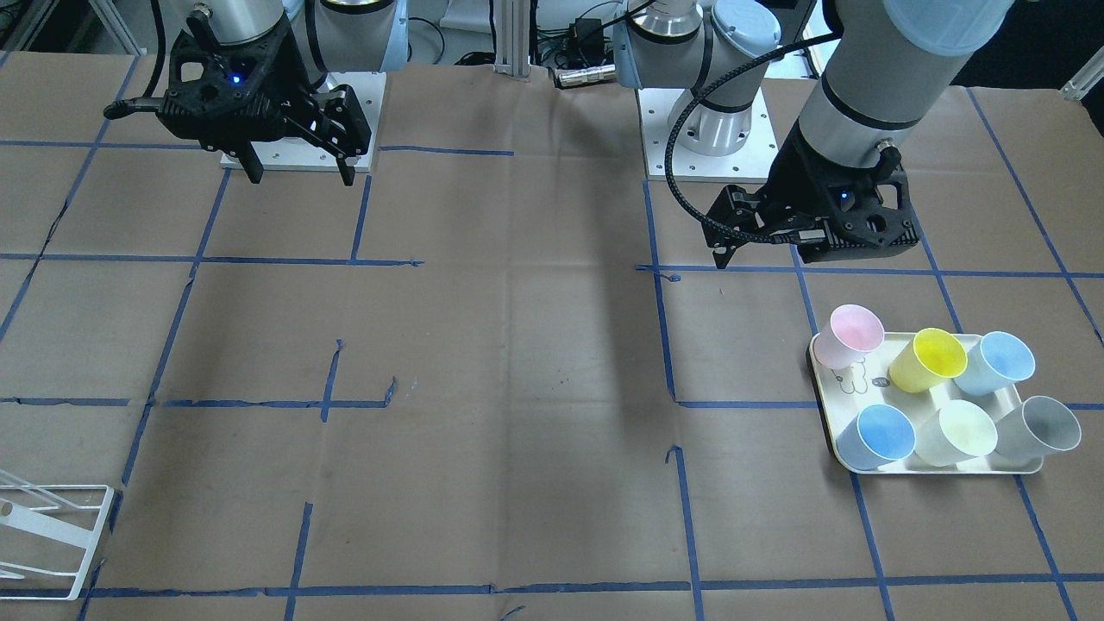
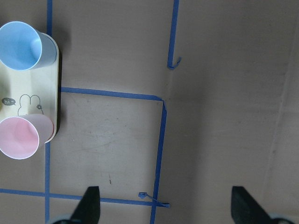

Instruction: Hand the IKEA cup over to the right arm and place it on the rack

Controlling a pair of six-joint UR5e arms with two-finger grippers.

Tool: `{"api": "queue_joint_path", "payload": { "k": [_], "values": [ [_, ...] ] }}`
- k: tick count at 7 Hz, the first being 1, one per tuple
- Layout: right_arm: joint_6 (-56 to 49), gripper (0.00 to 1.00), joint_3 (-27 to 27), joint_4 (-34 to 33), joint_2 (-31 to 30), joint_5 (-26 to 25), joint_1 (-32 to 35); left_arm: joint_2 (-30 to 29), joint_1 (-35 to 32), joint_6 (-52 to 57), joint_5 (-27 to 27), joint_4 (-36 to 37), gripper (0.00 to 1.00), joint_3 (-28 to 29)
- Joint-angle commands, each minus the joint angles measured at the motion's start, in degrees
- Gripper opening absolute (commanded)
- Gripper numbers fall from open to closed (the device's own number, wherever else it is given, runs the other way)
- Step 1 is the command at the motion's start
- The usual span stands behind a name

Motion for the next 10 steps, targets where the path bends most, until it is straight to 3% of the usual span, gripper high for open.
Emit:
{"api": "queue_joint_path", "payload": {
  "k": [1,5,10],
  "values": [
    [0.0,1.0,0.0,0.0,0.0,0.0,0.0,0.1,0.5,0.4,0.1,0.0,1.0,0.0],
    [0.1,1.0,0.0,0.0,0.0,0.0,0.0,-1.0,7.6,11.3,0.1,1.4,1.0,0.5],
    [0.1,1.0,0.0,0.0,0.0,0.0,0.0,-14.2,15.0,23.0,0.6,4.7,1.0,11.1]
  ]
}}
